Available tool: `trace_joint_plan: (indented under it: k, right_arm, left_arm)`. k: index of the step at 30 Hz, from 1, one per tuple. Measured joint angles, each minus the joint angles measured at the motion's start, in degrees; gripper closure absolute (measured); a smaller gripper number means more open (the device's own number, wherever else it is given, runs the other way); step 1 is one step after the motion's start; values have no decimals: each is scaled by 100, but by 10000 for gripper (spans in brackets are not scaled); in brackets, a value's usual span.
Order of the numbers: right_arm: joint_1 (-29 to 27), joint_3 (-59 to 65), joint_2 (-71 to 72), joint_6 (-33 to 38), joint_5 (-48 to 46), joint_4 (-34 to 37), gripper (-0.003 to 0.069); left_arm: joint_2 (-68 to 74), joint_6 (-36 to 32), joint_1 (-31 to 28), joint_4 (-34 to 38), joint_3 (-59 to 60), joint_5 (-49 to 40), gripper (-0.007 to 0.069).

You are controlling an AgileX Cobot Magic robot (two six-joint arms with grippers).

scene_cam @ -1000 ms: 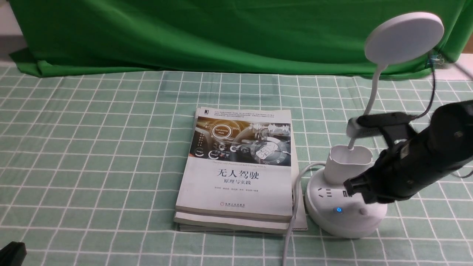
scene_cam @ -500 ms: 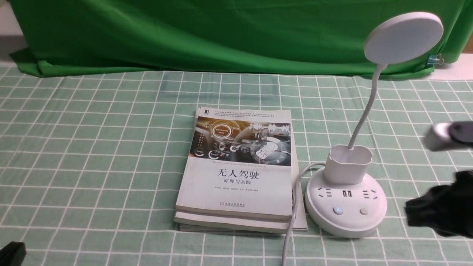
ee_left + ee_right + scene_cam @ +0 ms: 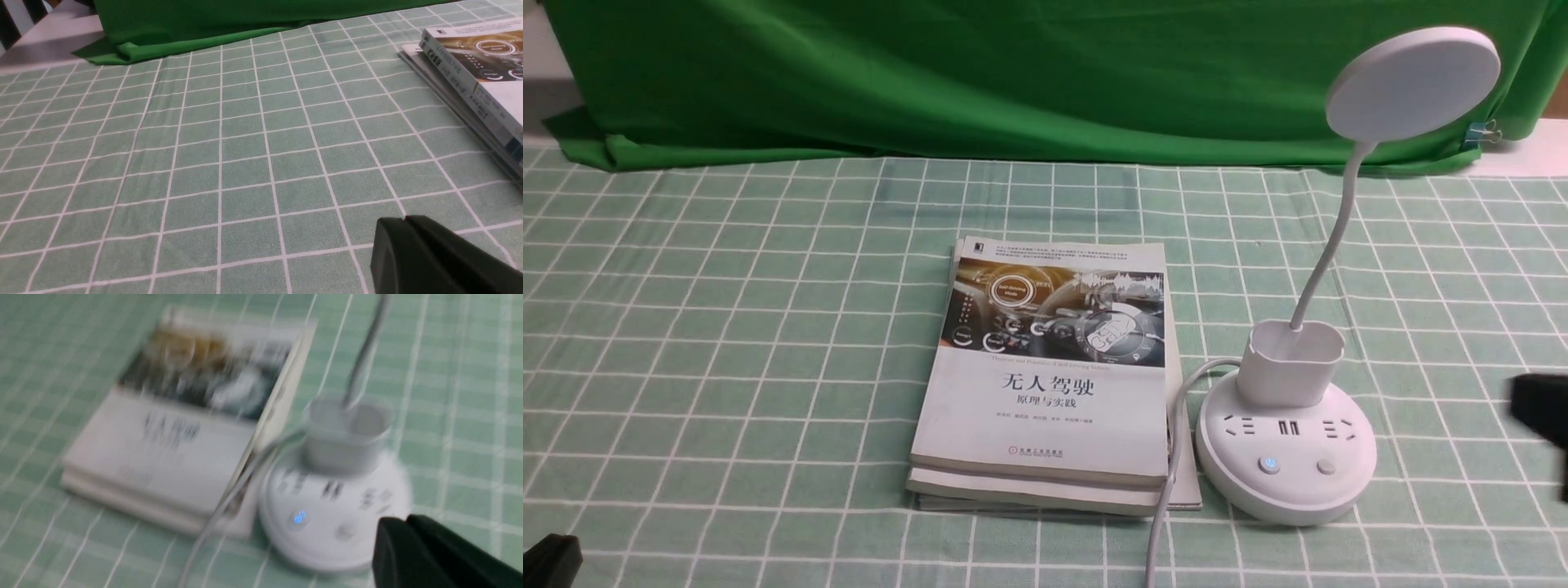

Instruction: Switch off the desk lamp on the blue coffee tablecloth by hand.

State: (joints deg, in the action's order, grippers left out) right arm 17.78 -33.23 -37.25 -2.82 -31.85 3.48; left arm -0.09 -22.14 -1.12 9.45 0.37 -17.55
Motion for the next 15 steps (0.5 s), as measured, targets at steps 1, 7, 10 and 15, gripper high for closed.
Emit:
trace_joint_plan:
  k: [1, 7, 10, 15]
  right_arm:
    - [-233, 262, 300, 61, 148, -7, 635]
    - [-1251, 1891, 2090, 706, 1161, -262, 635]
    - [-1519, 2462, 2855, 796, 1398, -298, 635]
    - [-1622, 3163, 3594, 741, 1482, -303, 634]
  left_arm:
    - [0, 0, -5, 0, 0, 0, 624]
    - [0, 0, -5, 0, 0, 0, 624]
    - [0, 0, -5, 0, 0, 0, 624]
    - [0, 0, -5, 0, 0, 0, 624]
